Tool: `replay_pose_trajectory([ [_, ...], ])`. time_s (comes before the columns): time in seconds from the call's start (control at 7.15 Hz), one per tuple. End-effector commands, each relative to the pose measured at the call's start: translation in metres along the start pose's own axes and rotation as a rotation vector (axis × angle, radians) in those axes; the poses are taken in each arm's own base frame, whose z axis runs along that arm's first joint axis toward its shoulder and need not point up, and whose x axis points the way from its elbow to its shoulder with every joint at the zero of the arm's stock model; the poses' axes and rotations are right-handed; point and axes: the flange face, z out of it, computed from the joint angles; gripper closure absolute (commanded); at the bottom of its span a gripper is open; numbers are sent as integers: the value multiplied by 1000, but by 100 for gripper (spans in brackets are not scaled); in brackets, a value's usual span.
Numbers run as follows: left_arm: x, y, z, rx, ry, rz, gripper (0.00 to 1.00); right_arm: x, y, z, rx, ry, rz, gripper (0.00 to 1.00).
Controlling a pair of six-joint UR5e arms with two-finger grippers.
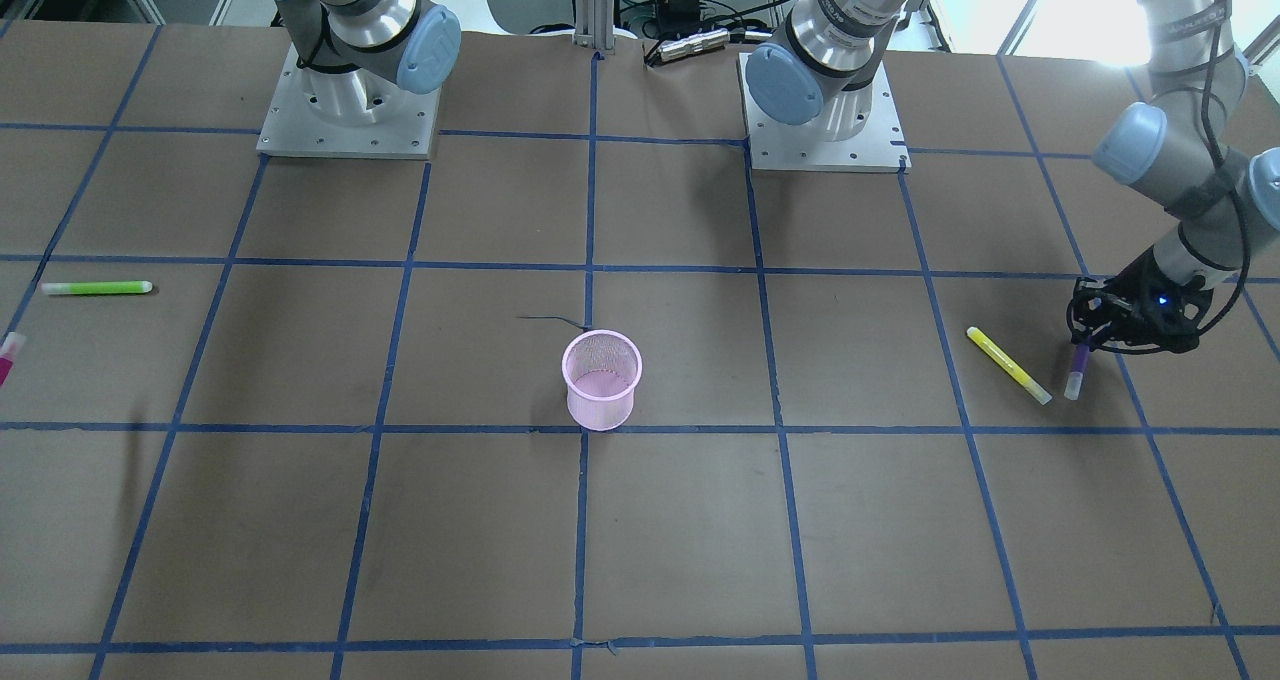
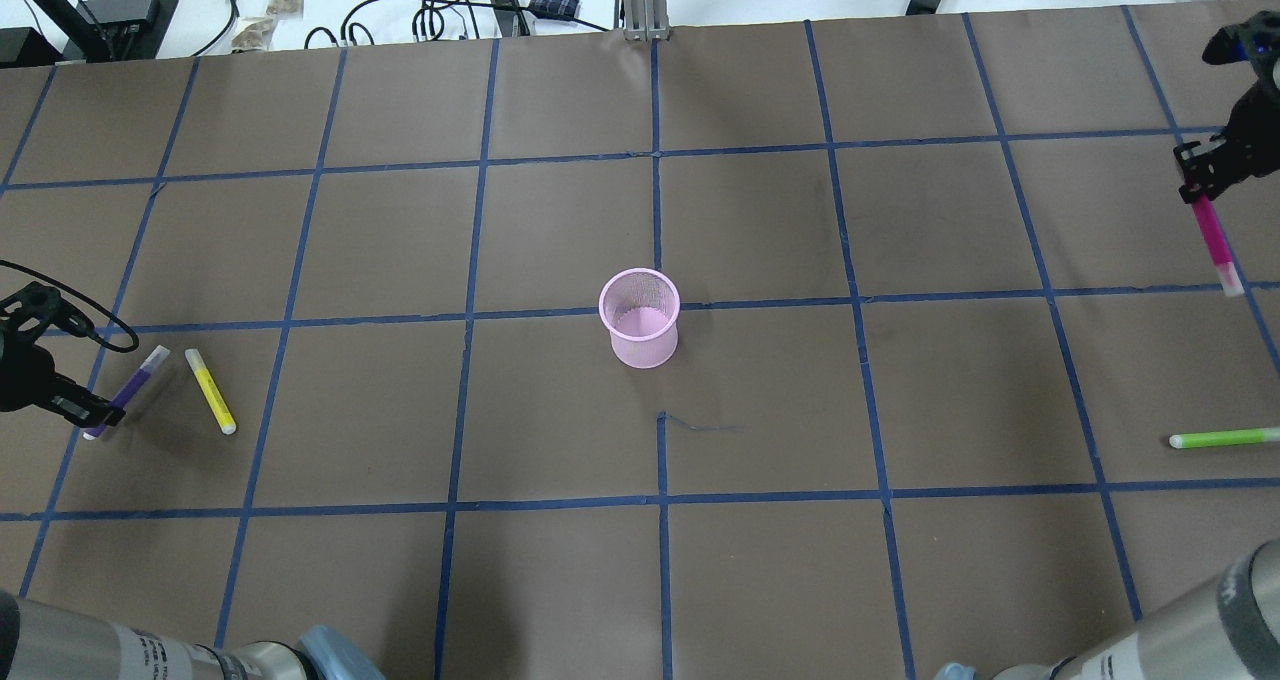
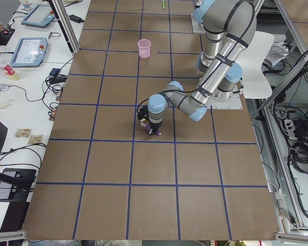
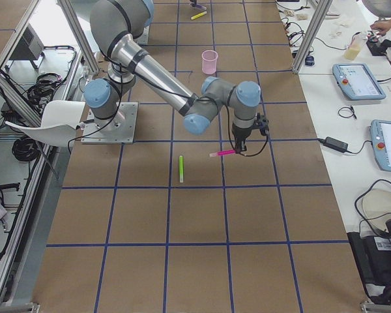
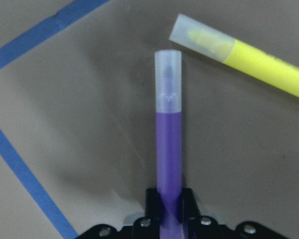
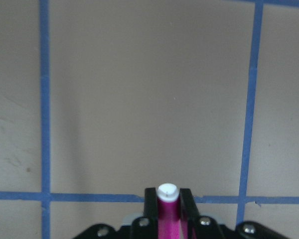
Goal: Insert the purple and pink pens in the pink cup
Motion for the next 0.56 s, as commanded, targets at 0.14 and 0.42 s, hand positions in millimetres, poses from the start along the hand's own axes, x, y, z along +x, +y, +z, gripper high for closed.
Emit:
replay_pose_trajectory([
  [0.14,-35,-48,-88,-19,-86,143,100,-208,16,-108,194,-78,-129,100],
  [0.42,-2,-121,-171,-150,-157,307,100,-333,18,-139,329,-111,-187,100],
])
